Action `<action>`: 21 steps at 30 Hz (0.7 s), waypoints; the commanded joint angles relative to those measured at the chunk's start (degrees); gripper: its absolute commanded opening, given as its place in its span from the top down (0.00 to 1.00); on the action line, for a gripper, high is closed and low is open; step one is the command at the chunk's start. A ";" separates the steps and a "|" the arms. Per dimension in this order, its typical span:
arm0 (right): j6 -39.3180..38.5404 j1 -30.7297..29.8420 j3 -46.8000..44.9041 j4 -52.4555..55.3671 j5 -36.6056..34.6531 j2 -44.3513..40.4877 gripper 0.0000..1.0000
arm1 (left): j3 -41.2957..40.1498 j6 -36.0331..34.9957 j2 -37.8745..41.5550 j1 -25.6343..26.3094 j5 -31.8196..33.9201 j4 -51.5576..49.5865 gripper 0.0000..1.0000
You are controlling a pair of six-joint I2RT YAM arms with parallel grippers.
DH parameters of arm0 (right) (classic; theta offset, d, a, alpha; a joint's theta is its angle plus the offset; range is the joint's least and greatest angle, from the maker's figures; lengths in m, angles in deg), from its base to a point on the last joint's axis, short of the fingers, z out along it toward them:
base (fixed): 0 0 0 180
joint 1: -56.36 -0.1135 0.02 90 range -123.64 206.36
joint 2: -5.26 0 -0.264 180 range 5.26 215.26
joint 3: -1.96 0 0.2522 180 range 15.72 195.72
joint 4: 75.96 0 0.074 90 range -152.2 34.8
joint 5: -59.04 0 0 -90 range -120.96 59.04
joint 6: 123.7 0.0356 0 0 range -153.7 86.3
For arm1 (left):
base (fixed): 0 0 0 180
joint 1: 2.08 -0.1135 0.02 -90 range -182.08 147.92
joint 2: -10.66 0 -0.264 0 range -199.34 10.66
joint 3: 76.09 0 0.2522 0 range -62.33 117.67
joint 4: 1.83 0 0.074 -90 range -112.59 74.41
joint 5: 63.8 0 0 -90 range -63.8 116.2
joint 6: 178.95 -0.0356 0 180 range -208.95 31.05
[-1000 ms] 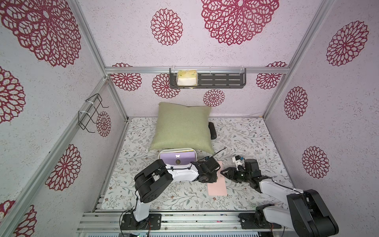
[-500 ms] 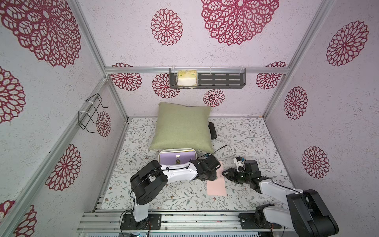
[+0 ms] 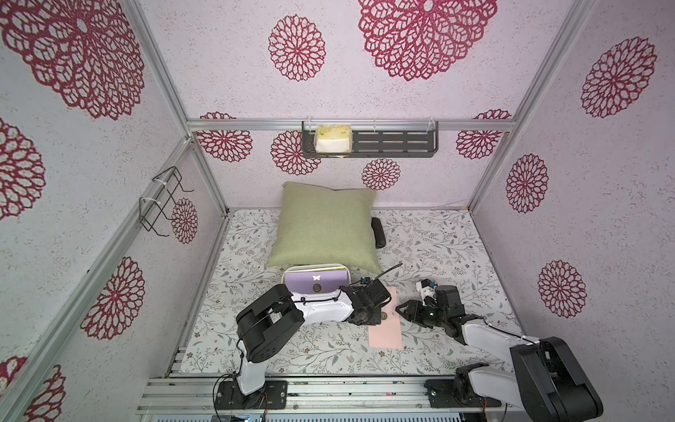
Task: Put the sealed envelopes into the storage box
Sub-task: Pick up the envelope from the center of the board.
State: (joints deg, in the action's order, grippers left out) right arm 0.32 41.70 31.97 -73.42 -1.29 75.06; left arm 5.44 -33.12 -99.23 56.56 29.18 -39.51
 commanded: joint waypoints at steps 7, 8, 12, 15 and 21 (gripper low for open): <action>-1.41 0.27 -0.18 0.24 -0.76 0.61 0.50 | 0.43 0.77 -0.07 0.20 2.14 -2.11 0.76; -1.41 0.27 -0.18 0.24 -0.90 0.68 0.50 | 0.48 0.78 0.09 0.21 2.27 -2.30 0.75; -1.45 0.31 -0.32 0.24 -0.86 0.68 0.50 | 0.08 0.61 1.05 0.51 2.49 -1.21 0.75; -1.91 0.25 -0.09 0.50 -0.92 0.82 0.49 | 0.25 0.12 1.76 1.17 3.07 -0.45 0.74; -2.08 0.29 -0.18 0.41 -0.93 1.17 0.49 | 0.03 0.19 3.00 1.49 4.38 -0.28 0.74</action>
State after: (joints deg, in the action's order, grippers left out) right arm -0.29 41.70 31.97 -73.92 -1.35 75.43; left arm 5.44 -32.77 -98.73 57.56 31.85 -39.90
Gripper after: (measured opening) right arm 0.505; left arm 0.259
